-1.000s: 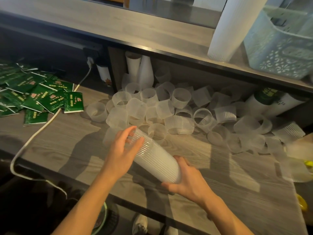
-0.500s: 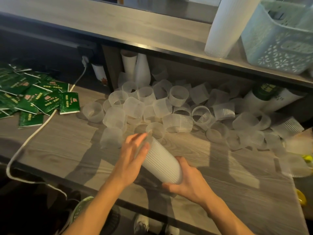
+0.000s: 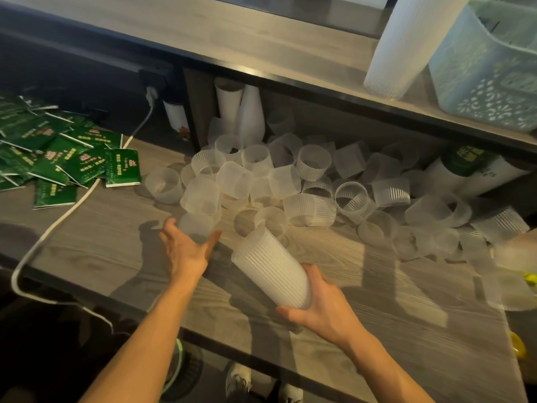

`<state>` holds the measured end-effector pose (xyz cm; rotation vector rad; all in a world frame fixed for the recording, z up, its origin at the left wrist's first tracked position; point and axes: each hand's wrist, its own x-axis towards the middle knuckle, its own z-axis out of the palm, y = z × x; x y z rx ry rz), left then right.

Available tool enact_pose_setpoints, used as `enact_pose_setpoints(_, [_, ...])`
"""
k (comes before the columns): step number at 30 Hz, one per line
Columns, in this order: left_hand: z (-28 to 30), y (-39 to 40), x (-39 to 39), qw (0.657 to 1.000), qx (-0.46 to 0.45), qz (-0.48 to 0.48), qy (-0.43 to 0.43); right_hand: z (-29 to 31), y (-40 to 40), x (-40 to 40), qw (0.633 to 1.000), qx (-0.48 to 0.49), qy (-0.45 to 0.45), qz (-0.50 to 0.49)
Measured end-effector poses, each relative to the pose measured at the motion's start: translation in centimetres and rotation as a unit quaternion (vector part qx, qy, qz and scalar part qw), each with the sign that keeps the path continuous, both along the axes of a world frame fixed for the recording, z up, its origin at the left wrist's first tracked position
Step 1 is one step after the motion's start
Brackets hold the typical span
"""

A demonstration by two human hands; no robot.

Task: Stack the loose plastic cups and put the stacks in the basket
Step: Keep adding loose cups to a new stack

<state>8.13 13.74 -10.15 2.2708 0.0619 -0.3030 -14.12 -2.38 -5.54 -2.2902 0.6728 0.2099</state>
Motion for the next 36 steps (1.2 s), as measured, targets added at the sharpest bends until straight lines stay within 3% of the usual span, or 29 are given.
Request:
enact_pose_setpoints(4, [-0.3, 0.6, -0.3, 0.999, -0.04, -0.01, -0.012, 0.0, -0.1, -0.1, 1.0, 0.0, 0.0, -0.008])
enact_pose_setpoints(12, [4.9, 2.6, -3.0, 0.991, -0.113, -0.049, -0.052, 0.4, -1.3, -0.4, 1.0, -0.016, -0.001, -0.006])
enact_pose_setpoints(18, [8.1, 0.9, -3.6, 0.961, -0.195, -0.186, -0.066, 0.8, -1.9, -0.6, 1.0, -0.022, -0.01, 0.005])
enact_pose_setpoints(21, [8.6, -0.5, -4.0, 0.943, -0.22, -0.246, -0.032, 0.9, -2.1, -0.9, 0.999, -0.025, -0.02, 0.01])
enact_pose_setpoints(25, [8.4, -2.2, -5.8, 0.927, -0.164, -0.336, 0.007, 0.7, -2.3, -1.2, 0.999, -0.021, -0.026, 0.019])
enact_pose_setpoints(33, [7.2, -2.8, -8.6, 0.922, -0.138, -0.363, 0.002, -0.1, -2.1, -2.2, 0.999, -0.004, -0.033, 0.0])
enact_pose_setpoints(36, [7.0, -2.6, -7.2, 0.946, -0.171, -0.27, -0.041, 0.2, -2.0, -1.7, 0.999, -0.003, -0.041, -0.011])
